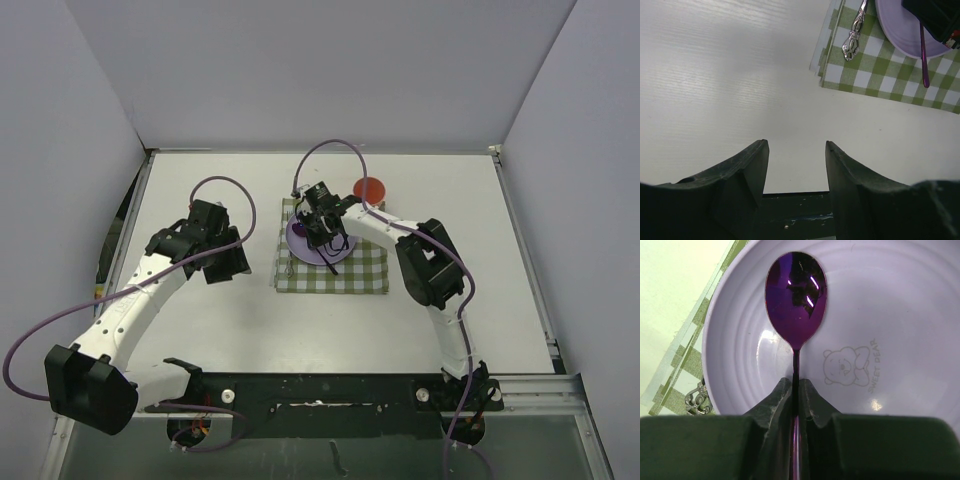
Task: Set the dinner table for one person
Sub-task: Adjust the spoon with the napkin.
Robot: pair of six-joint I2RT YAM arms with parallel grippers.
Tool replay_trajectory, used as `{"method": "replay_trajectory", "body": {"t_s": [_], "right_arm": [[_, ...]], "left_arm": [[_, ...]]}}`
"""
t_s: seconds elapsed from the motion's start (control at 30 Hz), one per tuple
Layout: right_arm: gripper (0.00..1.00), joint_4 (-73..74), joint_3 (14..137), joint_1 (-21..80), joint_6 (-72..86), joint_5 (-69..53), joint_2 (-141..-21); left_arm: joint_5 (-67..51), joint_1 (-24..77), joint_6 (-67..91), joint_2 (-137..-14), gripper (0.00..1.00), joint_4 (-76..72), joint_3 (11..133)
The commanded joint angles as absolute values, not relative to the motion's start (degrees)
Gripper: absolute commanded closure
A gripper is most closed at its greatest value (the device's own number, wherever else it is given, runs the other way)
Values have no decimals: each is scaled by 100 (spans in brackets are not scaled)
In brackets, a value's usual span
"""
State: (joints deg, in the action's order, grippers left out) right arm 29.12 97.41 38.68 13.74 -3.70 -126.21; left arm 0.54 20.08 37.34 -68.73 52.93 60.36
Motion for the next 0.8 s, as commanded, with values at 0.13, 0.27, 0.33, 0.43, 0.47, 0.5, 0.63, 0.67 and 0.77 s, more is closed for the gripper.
{"method": "replay_trajectory", "body": {"t_s": [0.13, 0.27, 0.33, 0.43, 0.47, 0.5, 0.63, 0.67, 0.77], "right_arm": [[100, 2828, 9616, 3885, 1092, -126, -11948], [100, 2805, 9372, 3891, 918, 84, -11419], [100, 2817, 9251, 3885, 786, 178, -11099], [100, 2905, 9118, 3882, 583, 275, -10619], [100, 2977, 9096, 3859, 523, 228, -10496], [100, 3086, 9115, 3834, 433, 175, -10401], [100, 3580, 9138, 3435, 217, -189, -10135], [100, 3627, 9040, 3301, 172, -268, -10055], [100, 3742, 8667, 3007, 141, -235, -9835]], "left_arm": [[-151, 1979, 3872, -6620, 52, 4864, 6038], [-266, 1978, 3902, -6609, 52, 4739, 6028], [-288, 1979, 3896, -6617, 52, 4708, 6041], [-320, 1978, 3847, -6655, 52, 4678, 6092], [-333, 1982, 3842, -6679, 52, 4675, 6115], [-370, 1985, 3841, -6698, 52, 4657, 6136], [-625, 1991, 3889, -6750, 52, 4507, 6152], [-680, 1993, 3905, -6750, 52, 4462, 6148], [-786, 2008, 3937, -6790, 52, 4360, 6120]]}}
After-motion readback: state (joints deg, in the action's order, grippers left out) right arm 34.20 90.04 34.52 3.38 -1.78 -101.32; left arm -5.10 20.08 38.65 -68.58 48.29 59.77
